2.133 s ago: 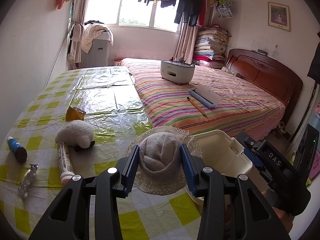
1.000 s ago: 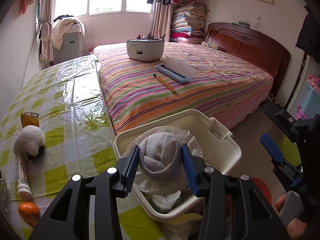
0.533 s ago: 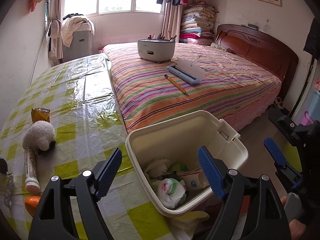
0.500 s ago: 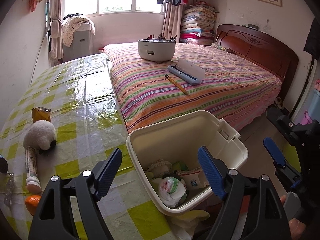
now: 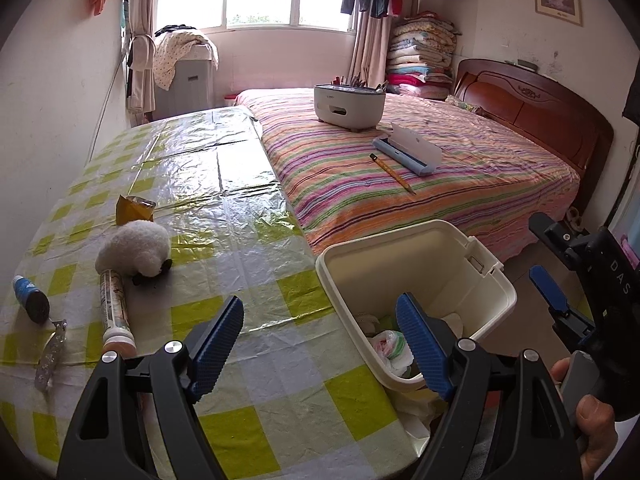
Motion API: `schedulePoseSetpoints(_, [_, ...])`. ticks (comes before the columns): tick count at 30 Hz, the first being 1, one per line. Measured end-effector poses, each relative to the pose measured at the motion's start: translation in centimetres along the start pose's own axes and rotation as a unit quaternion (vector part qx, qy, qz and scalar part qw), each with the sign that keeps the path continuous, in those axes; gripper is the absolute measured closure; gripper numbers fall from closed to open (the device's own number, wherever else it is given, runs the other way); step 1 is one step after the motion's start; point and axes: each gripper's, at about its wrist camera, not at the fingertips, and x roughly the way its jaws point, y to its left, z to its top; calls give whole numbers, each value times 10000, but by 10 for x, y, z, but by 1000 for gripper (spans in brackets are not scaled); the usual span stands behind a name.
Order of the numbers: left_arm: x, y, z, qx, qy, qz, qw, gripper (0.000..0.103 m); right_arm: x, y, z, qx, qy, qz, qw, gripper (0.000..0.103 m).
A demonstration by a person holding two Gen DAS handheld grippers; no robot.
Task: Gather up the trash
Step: 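Move both grippers back over the table toward the blue bottle and orange peel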
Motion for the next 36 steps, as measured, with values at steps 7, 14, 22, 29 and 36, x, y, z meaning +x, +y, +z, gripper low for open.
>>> schedulePoseSetpoints(7, [-7, 40, -6, -326, 17, 417, 9986, 26, 13, 16, -11, -222, 272, 67, 9994, 25])
schedulePoseSetpoints(14, [-9, 64, -15, -479, 126, 586, 9971, 26, 21, 28, -22, -373, 449, 106, 9982, 24])
schedulePoseSetpoints(22, [-14, 77, -20, -679, 83, 638, 9956, 26, 30, 38, -33, -521, 632, 164, 9965, 24])
schedulePoseSetpoints(29, [-26, 98, -22, -859, -70, 868, 9925, 26, 38, 47, -42, -670, 841, 216, 9940, 24])
schedulePoseSetpoints(36, [-52, 137, -28, -1255, -580, 1391, 9806, 26, 45, 57, -52, -860, 1009, 236, 9909, 24])
